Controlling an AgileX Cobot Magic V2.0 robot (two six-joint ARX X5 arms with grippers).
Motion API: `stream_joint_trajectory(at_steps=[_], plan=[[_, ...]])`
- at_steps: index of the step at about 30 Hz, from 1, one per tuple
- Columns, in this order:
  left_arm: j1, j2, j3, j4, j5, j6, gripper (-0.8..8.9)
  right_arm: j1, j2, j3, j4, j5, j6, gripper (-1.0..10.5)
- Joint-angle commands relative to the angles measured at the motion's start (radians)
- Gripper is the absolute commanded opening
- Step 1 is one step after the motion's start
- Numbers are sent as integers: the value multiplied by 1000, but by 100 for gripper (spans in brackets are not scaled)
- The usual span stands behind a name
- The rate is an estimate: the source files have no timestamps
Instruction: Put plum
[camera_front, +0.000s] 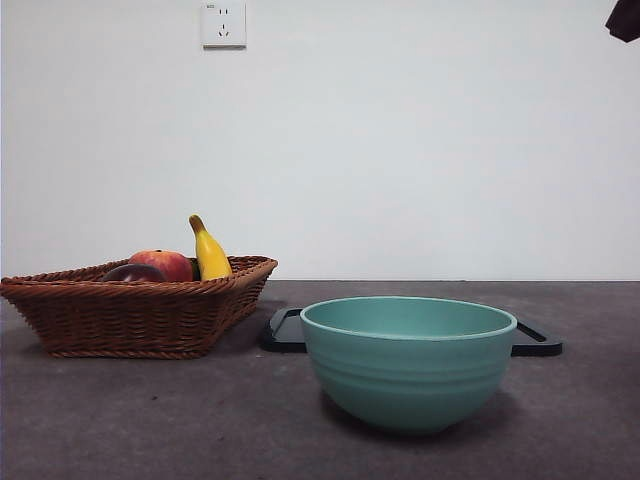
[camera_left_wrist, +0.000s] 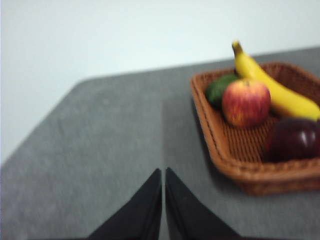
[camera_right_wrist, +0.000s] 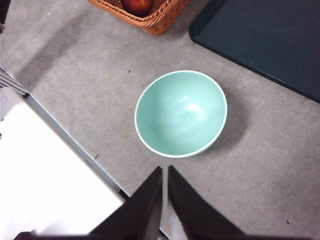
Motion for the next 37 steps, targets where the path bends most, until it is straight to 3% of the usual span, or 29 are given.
stream_joint_trajectory(at_steps=[1, 31, 35, 37], plan=[[4, -1, -21, -25, -3, -10, 10, 6, 5, 12, 10, -1, -9, 7], [4, -1, -21, -50, -2, -18, 10, 5, -11, 13, 6, 0, -13, 7], [4, -1, -21, -50, -2, -18, 10, -63, -79, 10, 65, 45, -110, 7], [4, -1, -21, -50, -2, -18, 10, -143, -139, -11, 180, 69, -124, 7]])
